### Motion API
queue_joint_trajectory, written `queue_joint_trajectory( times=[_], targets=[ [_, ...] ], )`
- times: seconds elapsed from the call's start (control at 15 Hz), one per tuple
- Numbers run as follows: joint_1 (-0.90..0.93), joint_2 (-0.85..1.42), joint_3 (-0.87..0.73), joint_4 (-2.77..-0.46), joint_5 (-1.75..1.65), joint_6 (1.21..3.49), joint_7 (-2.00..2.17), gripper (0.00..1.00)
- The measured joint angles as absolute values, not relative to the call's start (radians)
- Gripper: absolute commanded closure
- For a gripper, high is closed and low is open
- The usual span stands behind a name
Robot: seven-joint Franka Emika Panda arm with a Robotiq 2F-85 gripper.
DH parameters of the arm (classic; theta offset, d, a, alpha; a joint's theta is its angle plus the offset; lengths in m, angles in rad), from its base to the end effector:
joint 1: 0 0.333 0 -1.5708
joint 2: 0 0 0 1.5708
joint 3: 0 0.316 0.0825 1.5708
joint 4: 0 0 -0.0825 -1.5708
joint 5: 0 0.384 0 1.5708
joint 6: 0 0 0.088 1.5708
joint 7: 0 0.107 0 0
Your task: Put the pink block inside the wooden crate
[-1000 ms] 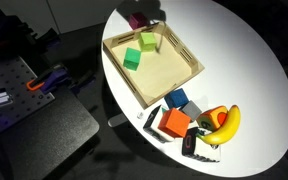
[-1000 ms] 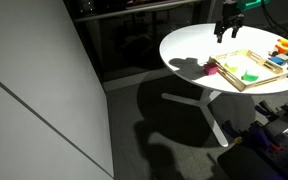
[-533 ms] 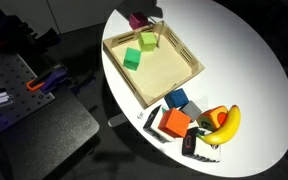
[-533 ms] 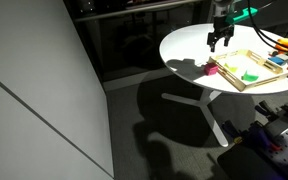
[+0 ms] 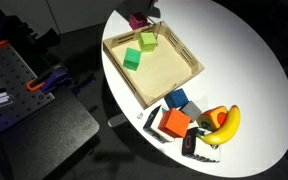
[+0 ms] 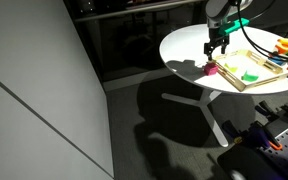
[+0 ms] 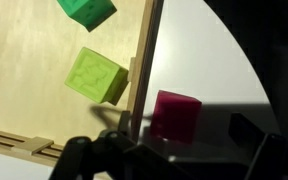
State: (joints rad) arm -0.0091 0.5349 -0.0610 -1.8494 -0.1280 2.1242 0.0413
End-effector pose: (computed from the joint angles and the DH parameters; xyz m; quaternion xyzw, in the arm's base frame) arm 0.6119 -0.0471 0.2154 0.9894 -0.0125 -0.1303 0.0637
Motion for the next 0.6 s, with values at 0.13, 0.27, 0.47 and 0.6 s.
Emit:
queue_joint_trajectory(
  times=[0.13, 0.27, 0.47, 0.6],
  targets=[
    [0.001, 0.562, -0.063, -1.834, -0.135, 2.124, 0.059, 0.00],
    [0.009, 0.588, -0.064, -1.820, -0.145, 2.125, 0.075, 0.00],
    [0.020, 0.620, -0.068, -1.803, -0.159, 2.125, 0.091, 0.00],
    [0.027, 0.637, -0.072, -1.796, -0.166, 2.125, 0.095, 0.00]
  ],
)
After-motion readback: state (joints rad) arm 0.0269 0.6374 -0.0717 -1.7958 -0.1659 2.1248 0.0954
